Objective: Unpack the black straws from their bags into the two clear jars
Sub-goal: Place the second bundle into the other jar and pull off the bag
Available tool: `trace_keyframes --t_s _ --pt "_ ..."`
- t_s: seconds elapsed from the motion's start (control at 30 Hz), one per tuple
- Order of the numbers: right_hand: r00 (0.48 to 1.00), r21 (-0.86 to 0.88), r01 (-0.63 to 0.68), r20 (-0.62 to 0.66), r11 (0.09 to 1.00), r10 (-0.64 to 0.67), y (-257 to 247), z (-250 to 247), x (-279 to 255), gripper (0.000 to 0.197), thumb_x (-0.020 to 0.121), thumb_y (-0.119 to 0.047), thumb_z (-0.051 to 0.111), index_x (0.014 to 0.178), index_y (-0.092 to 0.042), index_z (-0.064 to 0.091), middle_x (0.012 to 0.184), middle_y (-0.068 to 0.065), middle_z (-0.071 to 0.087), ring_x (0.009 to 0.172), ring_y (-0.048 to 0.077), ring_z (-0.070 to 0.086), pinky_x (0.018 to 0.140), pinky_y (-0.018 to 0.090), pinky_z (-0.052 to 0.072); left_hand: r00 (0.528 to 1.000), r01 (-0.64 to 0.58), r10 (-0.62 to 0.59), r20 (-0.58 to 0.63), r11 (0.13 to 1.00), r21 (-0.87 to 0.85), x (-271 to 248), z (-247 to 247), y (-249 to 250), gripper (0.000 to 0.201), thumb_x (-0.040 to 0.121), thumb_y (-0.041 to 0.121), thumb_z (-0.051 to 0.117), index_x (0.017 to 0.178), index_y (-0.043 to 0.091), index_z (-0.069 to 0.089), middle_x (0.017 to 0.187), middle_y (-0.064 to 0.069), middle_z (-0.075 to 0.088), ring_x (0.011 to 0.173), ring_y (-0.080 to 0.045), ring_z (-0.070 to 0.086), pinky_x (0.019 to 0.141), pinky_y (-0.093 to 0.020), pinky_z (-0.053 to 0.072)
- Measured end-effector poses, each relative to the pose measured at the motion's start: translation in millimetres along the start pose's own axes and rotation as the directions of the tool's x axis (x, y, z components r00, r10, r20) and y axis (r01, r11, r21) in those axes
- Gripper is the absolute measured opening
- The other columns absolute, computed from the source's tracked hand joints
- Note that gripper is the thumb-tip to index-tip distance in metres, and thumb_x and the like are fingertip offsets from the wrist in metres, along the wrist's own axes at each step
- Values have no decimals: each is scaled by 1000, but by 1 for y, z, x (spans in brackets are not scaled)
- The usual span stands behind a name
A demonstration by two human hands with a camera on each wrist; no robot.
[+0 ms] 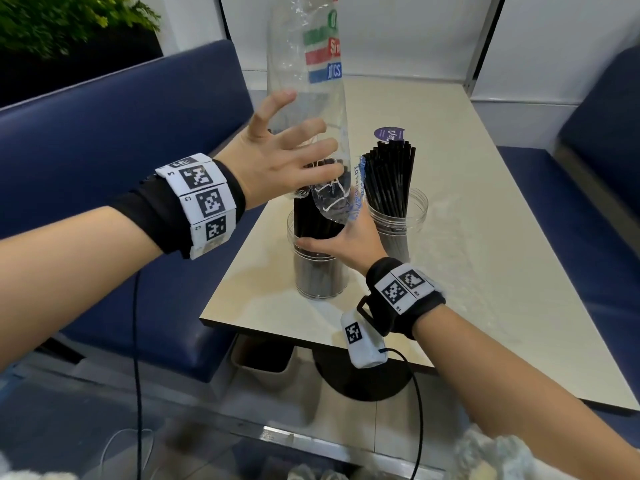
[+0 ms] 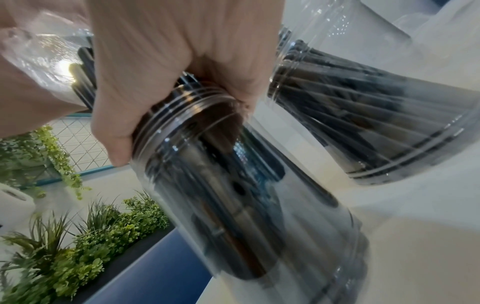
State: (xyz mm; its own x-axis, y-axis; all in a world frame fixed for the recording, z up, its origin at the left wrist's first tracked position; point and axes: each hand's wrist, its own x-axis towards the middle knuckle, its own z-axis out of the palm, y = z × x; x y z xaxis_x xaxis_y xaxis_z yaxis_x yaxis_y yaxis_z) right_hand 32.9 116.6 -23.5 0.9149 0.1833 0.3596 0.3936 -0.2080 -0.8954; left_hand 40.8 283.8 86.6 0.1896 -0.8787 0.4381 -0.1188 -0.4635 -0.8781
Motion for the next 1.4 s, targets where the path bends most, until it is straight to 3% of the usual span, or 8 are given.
trace_keyframes --t_s 0.27,0.47,0.7,0.9,0.97,1.1,1.3,1.4 --pt "1000 -92 -29 2 995 29 3 1 2 85 53 -28 88 123 -12 43 122 4 54 113 14 51 90 19 40 931 359 -353 95 931 -67 -12 1 -22 47 69 -2 54 105 27 55 101 5 65 103 -19 48 103 -43 13" --pt "999 -118 -29 33 993 33 0 2 3 82 51 -41 86 118 -13 49 115 1 60 107 11 57 90 25 48 571 819 -731 373 542 -191 -25 -24 -33 46 74 19 53 119 21 53 109 -3 62 111 -26 51 108 -51 15" --pt "999 -163 -52 7 985 53 -15 -14 -17 110 46 -47 87 136 -16 30 137 4 39 128 14 37 110 27 30 242 849 -835 494 -64 -525 -39 -77 -33 36 71 34 70 100 39 50 85 9 61 79 -13 64 78 -31 54" --pt "999 -120 37 -10 992 -39 -62 -38 -46 129 49 -56 81 146 -14 7 149 4 21 138 12 24 116 26 22 188 680 -785 590 -330 -655 -33 -124 -43 35 65 31 77 89 36 52 67 17 66 58 4 61 56 -18 49" --pt "995 49 82 59 995 -85 -83 -39 -49 110 53 -52 75 140 -27 12 137 -2 35 127 7 42 109 18 32 225 637 -676 702 -443 -631 -21 -127 -33 43 58 36 80 95 29 59 83 6 70 71 -8 67 62 -28 54" --pt "983 300 128 87 945 -161 -103 -40 -55 79 73 -10 74 123 -37 19 119 7 51 79 11 69 85 37 57 308 578 -469 828 -599 -554 10 -129 -4 69 54 38 80 114 10 60 102 -21 69 84 -35 65 74 -51 53" --pt "941 333 263 -295 906 -164 -101 -87 -63 73 81 8 62 122 -31 17 105 12 52 55 22 61 56 29 58 378 550 -237 895 -720 -423 32 -128 42 101 38 64 81 122 31 36 96 3 68 77 -17 69 75 -35 58" --pt "929 246 212 -352 946 -116 -90 -121 -66 78 83 3 60 130 -39 14 122 25 45 67 38 63 58 38 59 414 552 -173 893 -732 -398 45 -135 89 95 58 36 84 130 44 22 105 -3 61 82 -16 69 78 -38 59"
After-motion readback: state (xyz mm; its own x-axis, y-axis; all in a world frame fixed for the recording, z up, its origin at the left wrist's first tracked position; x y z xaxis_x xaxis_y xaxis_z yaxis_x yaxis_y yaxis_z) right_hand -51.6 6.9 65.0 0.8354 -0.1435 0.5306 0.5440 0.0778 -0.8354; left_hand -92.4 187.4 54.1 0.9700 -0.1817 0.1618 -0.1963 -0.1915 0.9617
